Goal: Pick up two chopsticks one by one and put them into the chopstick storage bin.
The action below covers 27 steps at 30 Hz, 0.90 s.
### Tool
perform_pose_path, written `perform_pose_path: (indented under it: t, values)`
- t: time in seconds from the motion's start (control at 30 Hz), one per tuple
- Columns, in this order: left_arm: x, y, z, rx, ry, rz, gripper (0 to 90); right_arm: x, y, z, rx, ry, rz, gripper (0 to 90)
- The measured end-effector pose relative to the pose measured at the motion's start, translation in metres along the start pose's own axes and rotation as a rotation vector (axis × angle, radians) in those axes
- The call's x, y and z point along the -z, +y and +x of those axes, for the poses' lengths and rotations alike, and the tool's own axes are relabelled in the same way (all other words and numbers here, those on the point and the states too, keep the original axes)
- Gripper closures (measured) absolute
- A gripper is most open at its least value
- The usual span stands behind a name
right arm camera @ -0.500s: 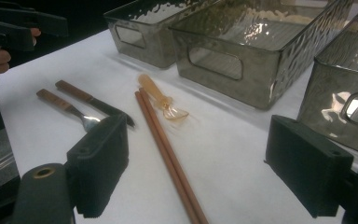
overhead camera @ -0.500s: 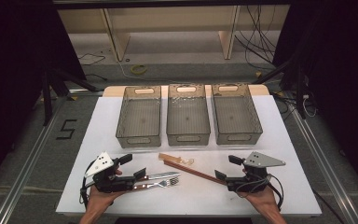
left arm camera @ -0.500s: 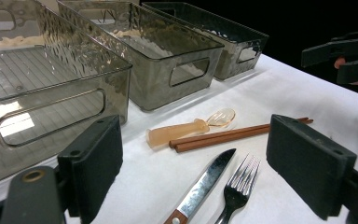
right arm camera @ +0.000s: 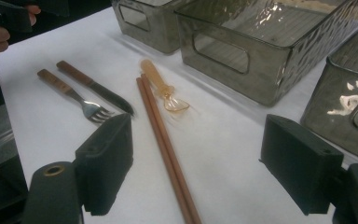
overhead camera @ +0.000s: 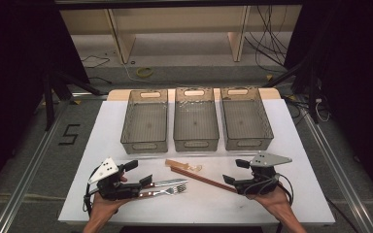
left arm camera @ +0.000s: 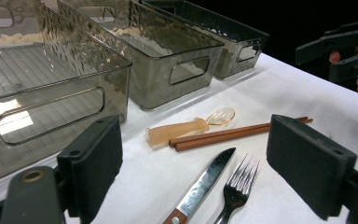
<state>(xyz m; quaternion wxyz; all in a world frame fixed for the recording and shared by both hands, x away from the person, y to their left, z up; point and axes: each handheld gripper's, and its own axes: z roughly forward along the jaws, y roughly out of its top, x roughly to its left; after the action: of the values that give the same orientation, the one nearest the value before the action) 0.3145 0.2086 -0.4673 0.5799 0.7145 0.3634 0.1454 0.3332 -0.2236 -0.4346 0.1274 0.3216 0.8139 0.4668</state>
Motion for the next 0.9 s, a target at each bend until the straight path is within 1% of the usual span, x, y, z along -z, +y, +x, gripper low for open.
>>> perform_pose_path:
  t: [0.03,0.07,0.13,0.17,0.23,0.3,0.33,0.37,0.4,0.43,0.57,0.6,0.63,0.67,0.7,0.73,0.77,0.8,0.87,0.9]
  values:
    - [0.0,0.0,0.0,0.0,0.0,0.0,17.6,0.0,0.0,0.0,0.0,0.0,0.0,26.6]
    - [0.0,0.0,0.0,0.0,0.0,0.001,17.6,-0.002,0.005,-0.001,0.016,0.016,0.033,26.6]
    - [-0.001,0.0,0.0,0.002,0.0,0.004,17.6,-0.004,0.011,-0.002,0.032,0.03,0.068,27.9]
    - [-0.001,0.0,0.0,0.002,-0.001,0.004,17.6,-0.006,0.014,-0.003,0.049,0.032,0.086,29.0]
    - [0.0,0.0,0.0,0.001,-0.001,0.004,17.6,-0.009,0.019,-0.003,0.065,0.038,0.115,29.6]
    - [0.0,0.0,0.0,0.003,0.0,0.002,17.6,-0.013,0.025,-0.004,0.09,0.036,0.157,30.8]
    - [0.0,0.0,0.0,0.001,0.0,0.003,17.6,-0.013,0.025,-0.004,0.09,0.036,0.157,30.8]
    - [0.0,0.0,0.0,0.001,-0.001,0.003,17.6,-0.017,0.029,-0.003,0.11,0.033,0.189,31.5]
    - [0.0,0.0,0.0,0.001,-0.001,0.003,17.5,-0.02,0.031,-0.003,0.114,0.035,0.205,31.7]
    - [0.0,0.0,0.0,0.001,-0.002,0.003,17.6,-0.022,0.032,-0.003,0.122,0.043,0.223,32.4]
    - [0.0,0.0,0.0,0.002,-0.001,0.004,17.5,-0.031,0.034,-0.002,0.159,0.052,0.297,34.6]
    - [0.0,0.0,0.0,0.003,0.0,0.003,17.5,-0.033,0.034,-0.002,0.168,0.05,0.311,35.5]
    - [0.0,0.0,0.0,0.003,-0.001,0.003,17.5,-0.033,0.034,-0.002,0.168,0.05,0.311,35.5]
    - [0.0,0.0,0.001,0.001,-0.001,0.004,17.5,-0.038,0.035,-0.002,0.183,0.053,0.349,37.9]
    - [0.0,0.0,0.001,0.003,0.0,0.004,17.5,-0.04,0.035,-0.002,0.19,0.057,0.364,38.6]
    - [0.0,0.0,0.001,0.003,0.0,0.005,17.5,-0.043,0.035,-0.002,0.197,0.051,0.383,39.6]
    - [0.0,0.0,0.001,0.002,-0.001,0.008,17.5,-0.043,0.035,-0.002,0.197,0.051,0.383,39.6]
    - [-0.001,0.0,0.001,0.0,-0.001,0.009,17.5,-0.048,0.035,-0.003,0.213,0.057,0.411,40.7]
    - [-0.001,0.0,0.001,-0.002,-0.001,0.009,17.4,-0.053,0.035,-0.003,0.213,0.055,0.436,42.3]
    - [-0.001,0.0,0.001,0.0,-0.001,0.009,17.4,-0.056,0.035,-0.004,0.223,0.056,0.451,43.8]
